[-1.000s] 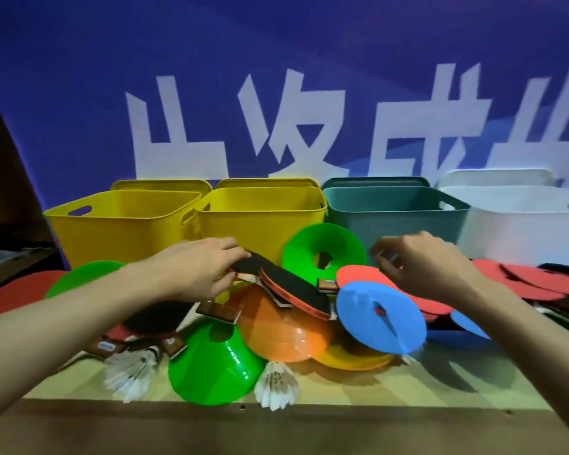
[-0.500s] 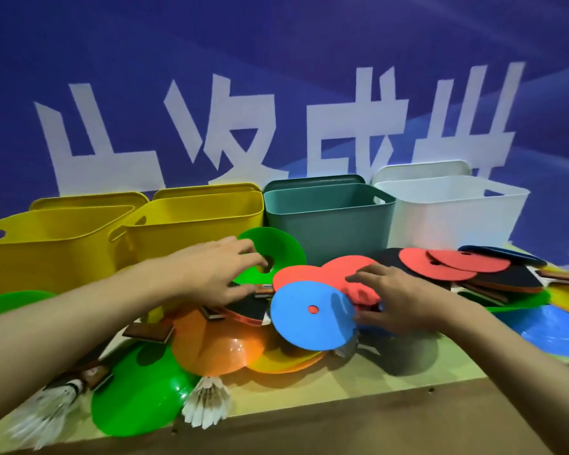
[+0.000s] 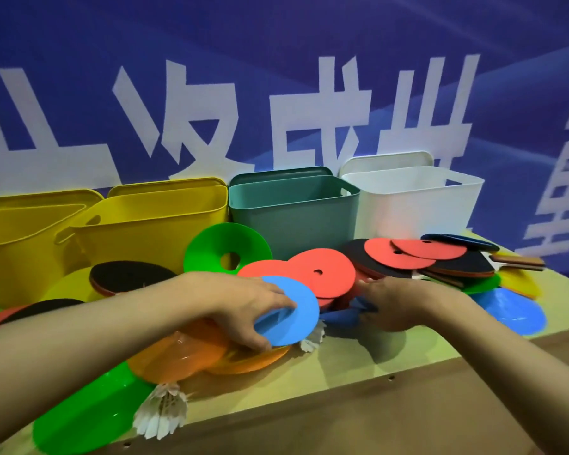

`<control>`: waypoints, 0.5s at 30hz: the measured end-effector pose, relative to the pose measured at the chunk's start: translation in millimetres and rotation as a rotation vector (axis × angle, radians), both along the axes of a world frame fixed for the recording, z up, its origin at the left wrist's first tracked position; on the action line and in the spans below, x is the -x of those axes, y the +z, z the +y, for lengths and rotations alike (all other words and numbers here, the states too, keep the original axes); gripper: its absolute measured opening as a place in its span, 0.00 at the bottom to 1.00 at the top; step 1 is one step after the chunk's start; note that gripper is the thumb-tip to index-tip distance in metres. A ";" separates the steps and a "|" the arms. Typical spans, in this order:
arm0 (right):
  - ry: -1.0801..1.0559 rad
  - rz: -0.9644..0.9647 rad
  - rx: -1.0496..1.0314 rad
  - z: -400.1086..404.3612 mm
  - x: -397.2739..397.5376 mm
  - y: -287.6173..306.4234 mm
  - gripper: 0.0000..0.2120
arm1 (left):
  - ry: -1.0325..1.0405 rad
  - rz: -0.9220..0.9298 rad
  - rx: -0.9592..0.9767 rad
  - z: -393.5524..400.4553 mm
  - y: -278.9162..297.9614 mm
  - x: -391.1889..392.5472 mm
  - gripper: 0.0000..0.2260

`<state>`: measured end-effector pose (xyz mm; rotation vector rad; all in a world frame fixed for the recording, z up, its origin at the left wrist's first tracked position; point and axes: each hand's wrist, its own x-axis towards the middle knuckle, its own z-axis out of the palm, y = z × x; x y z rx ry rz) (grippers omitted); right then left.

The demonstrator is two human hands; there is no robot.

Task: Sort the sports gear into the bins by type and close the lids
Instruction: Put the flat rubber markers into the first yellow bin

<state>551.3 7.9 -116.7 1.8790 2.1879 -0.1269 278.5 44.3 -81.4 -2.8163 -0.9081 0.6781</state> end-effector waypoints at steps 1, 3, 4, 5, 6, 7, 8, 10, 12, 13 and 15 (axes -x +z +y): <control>0.001 0.018 0.001 -2.1 -0.9 2.8 0.19 | 0.009 0.017 0.015 0.3 0.6 -0.3 0.39; 0.007 0.063 -0.083 -6.0 -3.6 9.4 0.17 | 0.030 0.045 0.034 0.7 1.2 0.4 0.39; 0.016 0.078 -0.176 -7.1 -4.3 13.1 0.17 | 0.037 0.056 0.043 1.3 1.2 1.7 0.39; 0.018 0.086 -0.297 -7.6 -5.2 16.1 0.16 | 0.041 0.066 0.047 2.2 1.5 3.1 0.39; 0.010 0.086 -0.434 -7.6 -5.1 19.5 0.16 | 0.045 0.077 0.044 3.5 1.0 4.9 0.40; -0.010 0.092 -0.561 -3.8 -4.3 20.6 0.16 | 0.051 0.092 0.034 4.0 0.4 6.6 0.41; -0.027 0.121 -0.668 1.3 -2.7 21.1 0.16 | 0.050 0.111 0.011 4.4 -0.6 7.3 0.42; 0.019 0.219 -0.844 14.6 5.3 22.3 0.14 | 0.023 0.135 -0.062 3.9 -4.2 6.6 0.43; 0.171 0.275 -0.901 27.7 15.6 20.2 0.18 | -0.016 0.146 -0.155 3.7 -8.5 4.3 0.42; 0.234 0.226 -0.847 34.9 19.9 15.4 0.21 | -0.035 0.156 -0.206 4.8 -9.8 4.1 0.41; 0.286 0.069 -0.613 51.5 25.5 -2.8 0.25 | -0.041 0.192 -0.278 6.8 -10.2 5.6 0.40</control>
